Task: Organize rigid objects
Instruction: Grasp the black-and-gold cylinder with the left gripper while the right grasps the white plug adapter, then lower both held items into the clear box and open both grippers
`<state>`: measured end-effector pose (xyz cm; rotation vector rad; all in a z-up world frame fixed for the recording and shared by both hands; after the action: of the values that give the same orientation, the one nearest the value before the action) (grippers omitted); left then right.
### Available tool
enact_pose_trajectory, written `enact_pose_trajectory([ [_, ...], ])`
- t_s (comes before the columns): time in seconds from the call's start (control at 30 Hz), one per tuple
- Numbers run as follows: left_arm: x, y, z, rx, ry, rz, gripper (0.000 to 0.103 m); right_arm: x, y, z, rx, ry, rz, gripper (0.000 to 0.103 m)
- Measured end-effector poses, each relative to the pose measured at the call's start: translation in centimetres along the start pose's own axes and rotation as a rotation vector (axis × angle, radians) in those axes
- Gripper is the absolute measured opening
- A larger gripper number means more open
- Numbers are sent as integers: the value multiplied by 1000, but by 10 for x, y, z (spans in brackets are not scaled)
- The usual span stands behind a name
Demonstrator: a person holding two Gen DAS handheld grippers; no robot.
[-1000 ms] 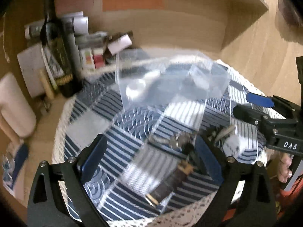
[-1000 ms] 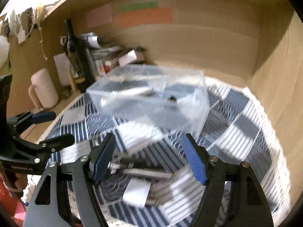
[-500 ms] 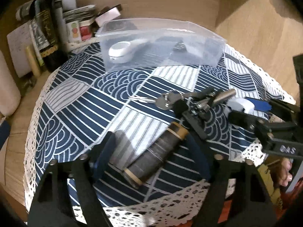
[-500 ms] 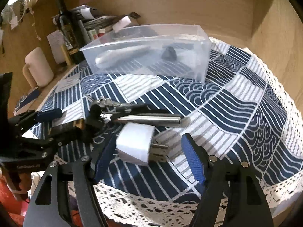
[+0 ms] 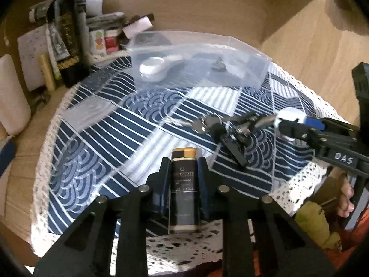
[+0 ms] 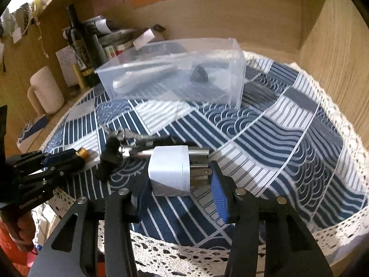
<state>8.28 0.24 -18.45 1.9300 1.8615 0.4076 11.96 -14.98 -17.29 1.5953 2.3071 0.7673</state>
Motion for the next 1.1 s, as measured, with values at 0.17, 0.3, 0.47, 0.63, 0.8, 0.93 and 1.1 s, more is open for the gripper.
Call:
enact_pose_trajectory([
  [0.17,8,18,-14,-48,13,-12,23,0,18,-17,-63,-15,-10,43],
  [0.3,13,39,-30,-106,34,-11,23,0,39,-28,-114,-19,-20,43],
  [0.47,16,73,-52,-180,19,-16,23,1,72,-40,-182,-48,-50,43],
  [0.63,19,107,-67,-233,1,-14,23,2,102,-48,-236,-61,-74,43],
  [0.8,23,140,-70,-244,-7,-3,23,5,132,-47,-251,-39,-98,43],
  [0.93,24,163,-62,-231,3,2,23,11,151,-40,-257,-40,-120,43],
  [1.1,20,181,-43,-201,-7,11,23,14,168,-20,-233,-37,-142,43],
])
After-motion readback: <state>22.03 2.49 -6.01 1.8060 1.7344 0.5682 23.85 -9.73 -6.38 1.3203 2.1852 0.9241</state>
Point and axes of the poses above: each gripper's, at about its wrist camera, not at the fingertips, and z roughly the way its jaws point, x to its left, y to its top, the point moved 6 cm from there along z, roughly the way its jaws point, and after that the axes turned 14 degrees about x, right-handed, at the moved point
